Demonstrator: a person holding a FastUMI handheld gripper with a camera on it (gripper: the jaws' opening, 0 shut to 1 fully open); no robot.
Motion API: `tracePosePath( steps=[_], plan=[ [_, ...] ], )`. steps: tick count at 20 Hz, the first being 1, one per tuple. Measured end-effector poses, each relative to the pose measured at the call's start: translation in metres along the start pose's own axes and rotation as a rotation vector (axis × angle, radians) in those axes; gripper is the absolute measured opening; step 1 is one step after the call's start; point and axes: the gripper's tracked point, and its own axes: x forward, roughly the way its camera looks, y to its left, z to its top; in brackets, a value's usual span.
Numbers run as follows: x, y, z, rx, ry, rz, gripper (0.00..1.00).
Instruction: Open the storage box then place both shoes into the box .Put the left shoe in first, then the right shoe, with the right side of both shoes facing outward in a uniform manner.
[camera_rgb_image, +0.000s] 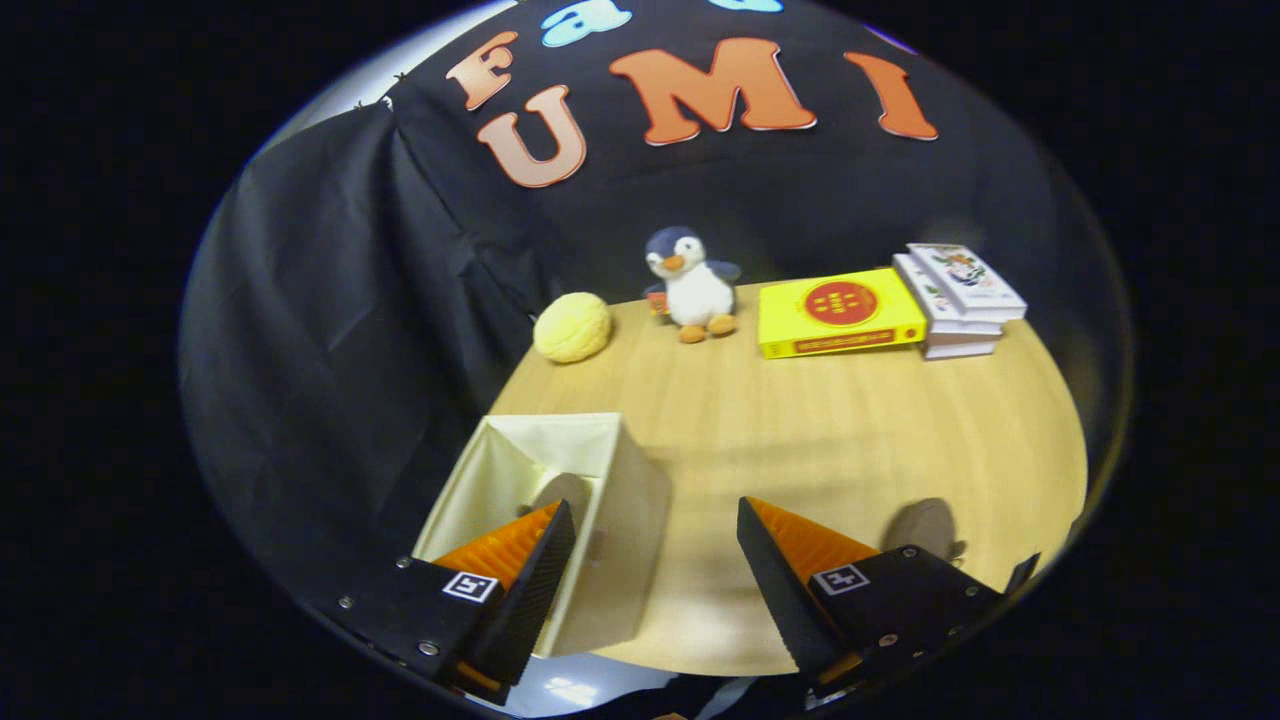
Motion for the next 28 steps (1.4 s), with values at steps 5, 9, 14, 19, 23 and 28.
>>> tracePosePath(
  steps=[5,9,14,19,23,28],
  plan=[
    [-0.022,-0.099,-0.055,0.041,0.042,-0.155,0.99],
    [-0.030,-0.151,-0.085,0.022,0.074,-0.211,0.99],
    [-0.034,-0.192,-0.123,-0.007,0.114,-0.243,0.99],
    [-0.019,-0.211,-0.148,-0.041,0.147,-0.255,0.99],
    [-0.003,-0.217,-0.158,-0.082,0.161,-0.261,0.94],
    [0.014,-0.221,-0.155,-0.086,0.149,-0.293,0.70]
  ],
)
